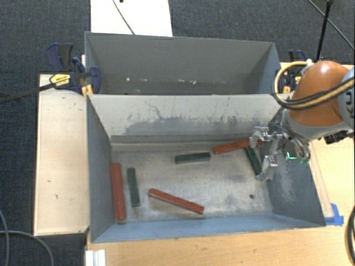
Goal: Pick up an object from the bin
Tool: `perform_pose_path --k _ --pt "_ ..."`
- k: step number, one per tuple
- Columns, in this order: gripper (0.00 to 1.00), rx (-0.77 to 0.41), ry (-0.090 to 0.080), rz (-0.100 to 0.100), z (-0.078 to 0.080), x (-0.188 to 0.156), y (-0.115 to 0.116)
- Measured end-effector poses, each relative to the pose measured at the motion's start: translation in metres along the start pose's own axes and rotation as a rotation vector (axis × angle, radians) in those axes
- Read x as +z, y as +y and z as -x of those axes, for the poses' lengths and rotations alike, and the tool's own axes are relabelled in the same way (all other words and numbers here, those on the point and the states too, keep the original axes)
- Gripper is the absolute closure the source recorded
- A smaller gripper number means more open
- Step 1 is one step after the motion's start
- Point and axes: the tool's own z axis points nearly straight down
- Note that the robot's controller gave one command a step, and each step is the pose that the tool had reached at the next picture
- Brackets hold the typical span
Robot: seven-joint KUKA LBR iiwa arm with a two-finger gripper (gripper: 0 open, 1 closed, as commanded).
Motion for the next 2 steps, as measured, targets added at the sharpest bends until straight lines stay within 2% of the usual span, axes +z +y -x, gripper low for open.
perform_pose_path --k 1,2 --pt "0.00 0.364 -0.005 0.002 0.006 0.061 -0.036" --pt "0.00 0.501 -0.012 0.001 0.006 0.028 -0.033"
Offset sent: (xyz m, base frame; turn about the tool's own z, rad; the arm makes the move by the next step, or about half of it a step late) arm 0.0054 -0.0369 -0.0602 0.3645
